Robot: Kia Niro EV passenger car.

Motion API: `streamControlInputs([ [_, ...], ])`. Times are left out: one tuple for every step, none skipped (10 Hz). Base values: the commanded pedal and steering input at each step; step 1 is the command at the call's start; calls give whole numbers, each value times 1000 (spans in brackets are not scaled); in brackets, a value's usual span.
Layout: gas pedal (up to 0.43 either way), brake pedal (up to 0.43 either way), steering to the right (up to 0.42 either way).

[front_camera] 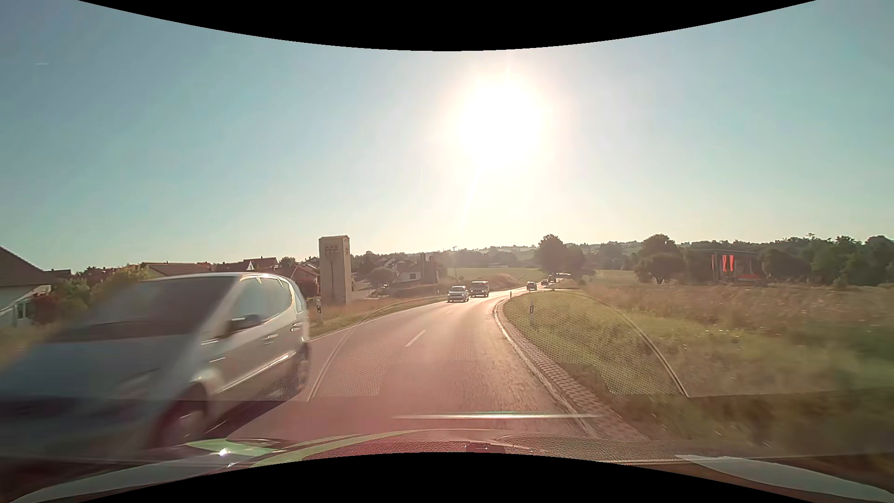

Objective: Follow the waypoints while adhering to traffic rules and regulations

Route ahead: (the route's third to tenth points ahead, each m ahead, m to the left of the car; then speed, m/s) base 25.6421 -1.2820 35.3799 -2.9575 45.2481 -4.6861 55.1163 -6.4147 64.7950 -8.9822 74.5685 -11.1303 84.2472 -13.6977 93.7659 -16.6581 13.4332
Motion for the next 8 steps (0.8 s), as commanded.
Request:
streamControlInputs([
  [79,0,9],
  [79,0,9],
  [79,0,11],
  [79,0,17],
  [79,0,19],
  [79,0,19],
  [79,0,22],
  [79,0,20],
])
